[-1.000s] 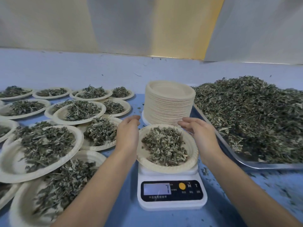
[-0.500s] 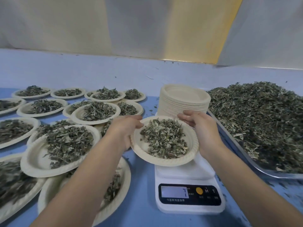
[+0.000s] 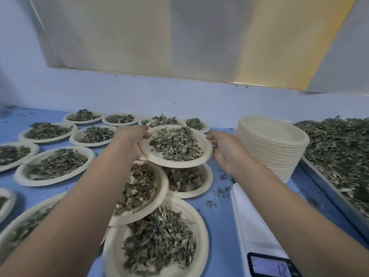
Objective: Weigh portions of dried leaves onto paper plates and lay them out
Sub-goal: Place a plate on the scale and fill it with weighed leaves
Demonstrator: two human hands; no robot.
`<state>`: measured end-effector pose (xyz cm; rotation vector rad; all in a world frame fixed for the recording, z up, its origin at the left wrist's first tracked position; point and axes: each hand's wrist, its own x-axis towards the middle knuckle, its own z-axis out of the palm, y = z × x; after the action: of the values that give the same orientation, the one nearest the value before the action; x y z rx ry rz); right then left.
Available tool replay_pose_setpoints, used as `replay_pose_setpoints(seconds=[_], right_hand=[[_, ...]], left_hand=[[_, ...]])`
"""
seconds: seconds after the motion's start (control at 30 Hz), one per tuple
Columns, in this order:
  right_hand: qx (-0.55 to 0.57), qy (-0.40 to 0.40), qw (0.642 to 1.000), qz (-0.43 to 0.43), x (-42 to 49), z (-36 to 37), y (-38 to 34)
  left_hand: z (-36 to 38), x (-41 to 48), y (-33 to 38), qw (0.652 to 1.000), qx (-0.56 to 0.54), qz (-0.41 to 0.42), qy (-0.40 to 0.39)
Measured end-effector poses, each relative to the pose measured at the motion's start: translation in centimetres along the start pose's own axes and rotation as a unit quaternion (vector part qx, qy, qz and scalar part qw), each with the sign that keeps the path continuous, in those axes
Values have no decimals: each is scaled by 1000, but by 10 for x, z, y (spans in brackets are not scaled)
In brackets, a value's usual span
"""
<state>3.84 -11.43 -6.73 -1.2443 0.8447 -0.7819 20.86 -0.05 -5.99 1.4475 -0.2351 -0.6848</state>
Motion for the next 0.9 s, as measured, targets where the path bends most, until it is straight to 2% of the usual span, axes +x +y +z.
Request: replay_pose_setpoints(seconds=[0.17,0.27,0.33,0.4,0.47,0.57,0.67,0.9], right_hand=[[95,-152,978,110,10,41,-3],[112,-188,967,131,20,72,-4],[124,-172,968,132,30,95,-6],[123,-147,974,124,42,116,-8],[106,-131,979,112,54,134,-10],[68,-127,986,89,74,156,-10],[70,-128,986,75,94,170,-8],[37,-79,995,58,130,165,-3]], left_hand=[[-25,30,20,993,-71,3,95],[-36,38,32,981,-160,-10,107],[-45,52,41,970,-220,-5,105],[-59,64,44,976,-196,-4,98],[-72,79,42,988,-124,0,95],[-86,89,44,994,-66,-46,73],[-94,103,46,995,-35,-46,77],[-78,153,24,982,-154,-32,105]])
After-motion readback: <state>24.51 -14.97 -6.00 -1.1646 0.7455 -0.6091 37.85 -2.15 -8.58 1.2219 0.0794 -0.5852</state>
